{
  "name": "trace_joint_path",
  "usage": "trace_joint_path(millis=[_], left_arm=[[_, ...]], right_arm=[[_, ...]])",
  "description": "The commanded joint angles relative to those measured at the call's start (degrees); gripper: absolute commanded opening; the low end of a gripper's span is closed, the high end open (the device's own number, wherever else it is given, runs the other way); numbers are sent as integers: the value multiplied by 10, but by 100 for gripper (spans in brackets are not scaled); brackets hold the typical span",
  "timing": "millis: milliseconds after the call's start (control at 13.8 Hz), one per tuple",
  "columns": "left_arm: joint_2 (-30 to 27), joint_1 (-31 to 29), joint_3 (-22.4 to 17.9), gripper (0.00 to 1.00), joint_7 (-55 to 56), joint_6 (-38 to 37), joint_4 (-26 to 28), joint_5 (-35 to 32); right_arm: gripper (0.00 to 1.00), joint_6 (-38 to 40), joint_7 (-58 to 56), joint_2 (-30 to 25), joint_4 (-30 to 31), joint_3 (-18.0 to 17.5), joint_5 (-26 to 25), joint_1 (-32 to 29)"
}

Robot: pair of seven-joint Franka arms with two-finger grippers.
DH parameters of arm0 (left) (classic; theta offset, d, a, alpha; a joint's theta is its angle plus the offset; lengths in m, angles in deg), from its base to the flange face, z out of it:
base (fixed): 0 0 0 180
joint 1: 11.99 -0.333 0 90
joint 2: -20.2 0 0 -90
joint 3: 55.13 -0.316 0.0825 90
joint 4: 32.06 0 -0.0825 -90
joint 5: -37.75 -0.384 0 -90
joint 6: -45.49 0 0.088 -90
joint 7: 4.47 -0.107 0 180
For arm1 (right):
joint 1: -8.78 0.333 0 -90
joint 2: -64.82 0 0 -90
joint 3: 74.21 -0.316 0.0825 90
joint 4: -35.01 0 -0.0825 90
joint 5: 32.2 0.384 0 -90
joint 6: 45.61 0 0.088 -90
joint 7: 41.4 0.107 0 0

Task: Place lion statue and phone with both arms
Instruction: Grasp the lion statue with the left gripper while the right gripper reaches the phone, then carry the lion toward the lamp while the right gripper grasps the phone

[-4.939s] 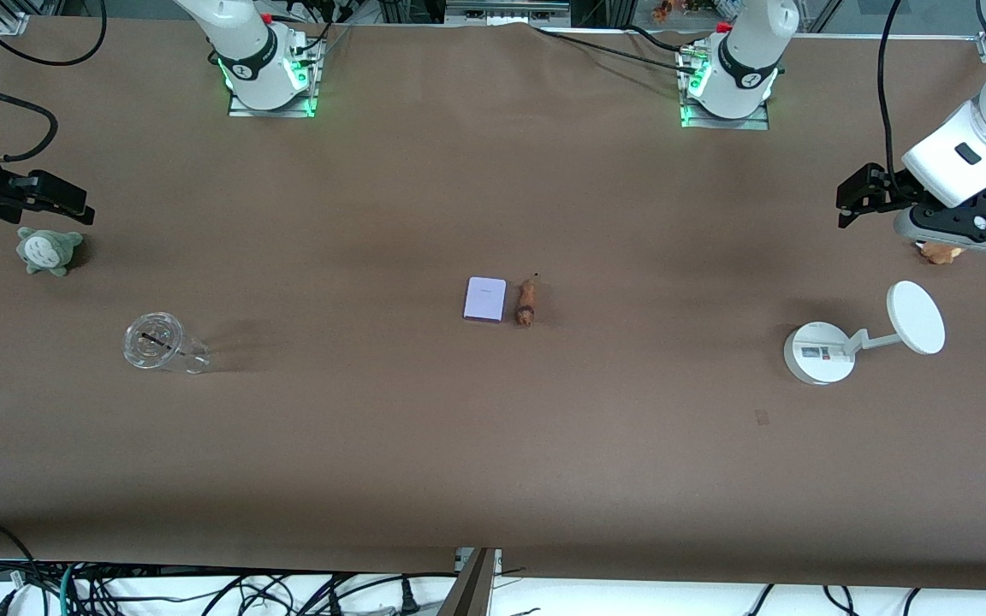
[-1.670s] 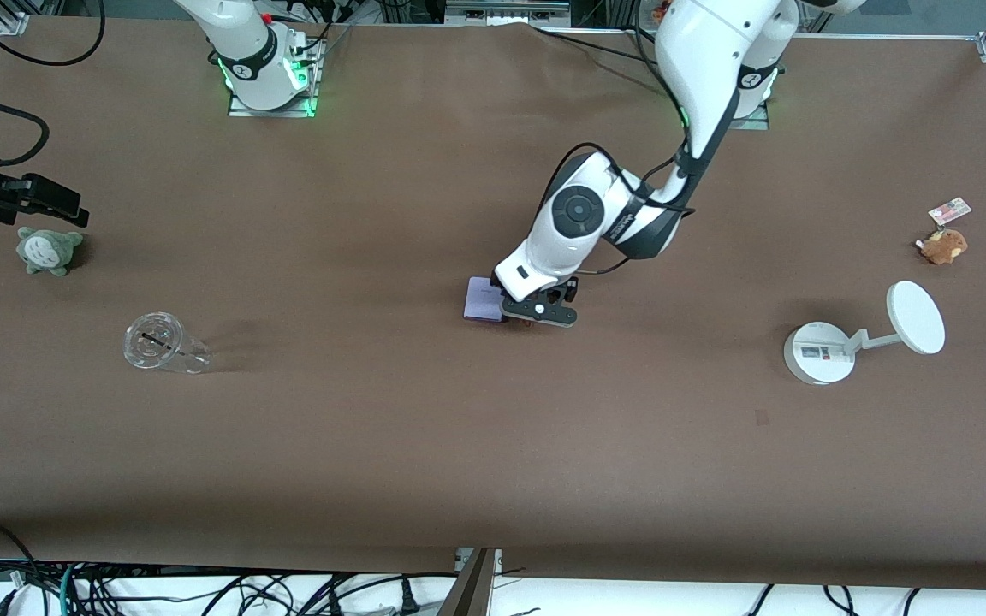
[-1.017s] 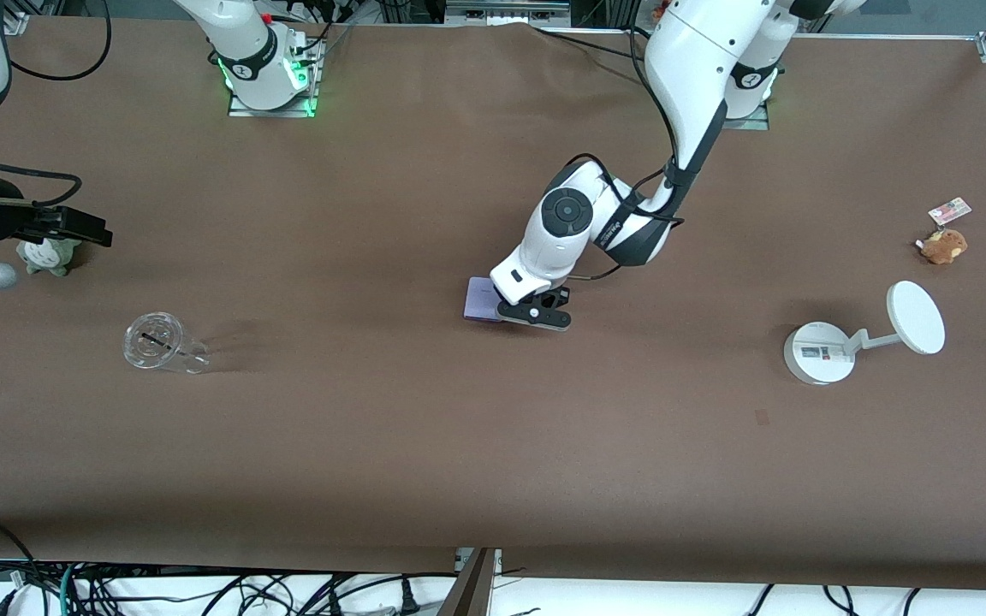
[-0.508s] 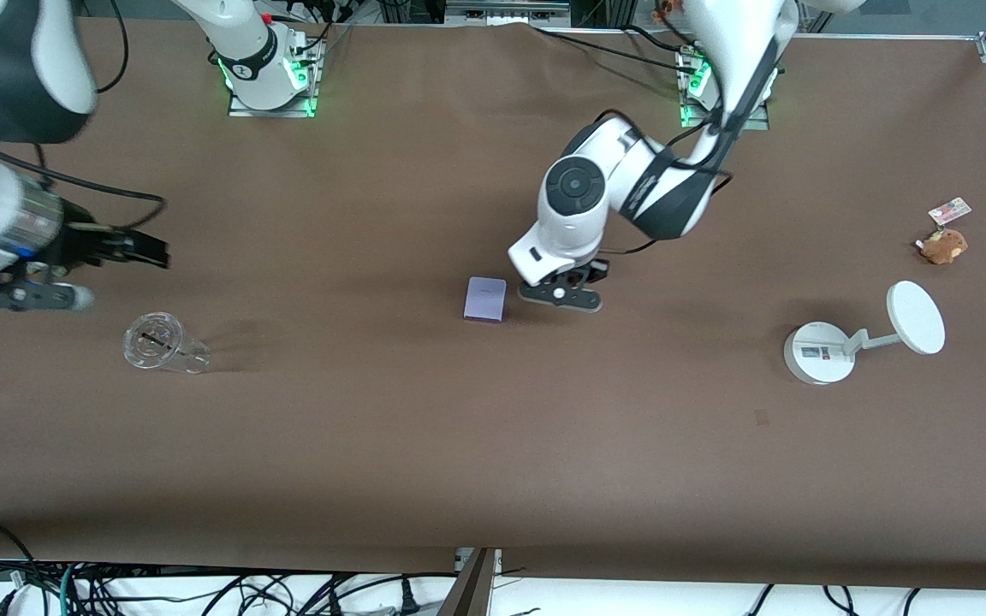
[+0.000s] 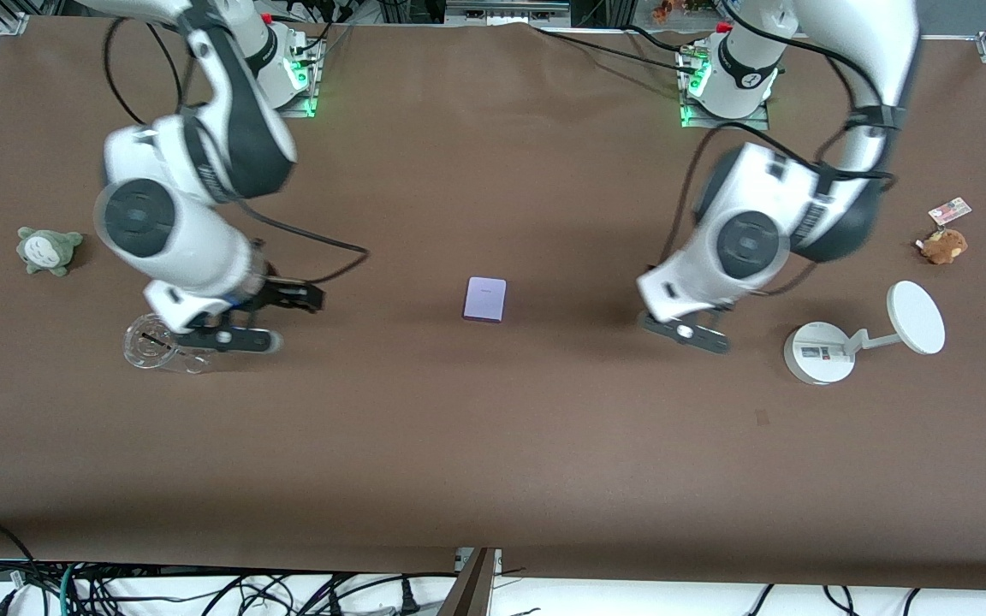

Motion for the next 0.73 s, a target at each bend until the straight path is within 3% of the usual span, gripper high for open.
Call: trace_joint_path(millis=[0, 145, 363, 654], left_arm=[[-18, -74, 13, 0, -22, 7, 19, -10], [0, -108, 13, 0, -20, 60, 40, -10], [0, -157, 10, 0, -24, 202, 126, -11], [0, -162, 13, 0, -26, 321, 206, -10]], right_arm=[[100, -60, 51, 43, -14, 5, 69, 39], [100, -108, 96, 74, -14, 6, 75, 79], [100, -158, 165, 121, -14, 6, 71, 134], [100, -205, 206, 166, -15, 8, 71, 186]])
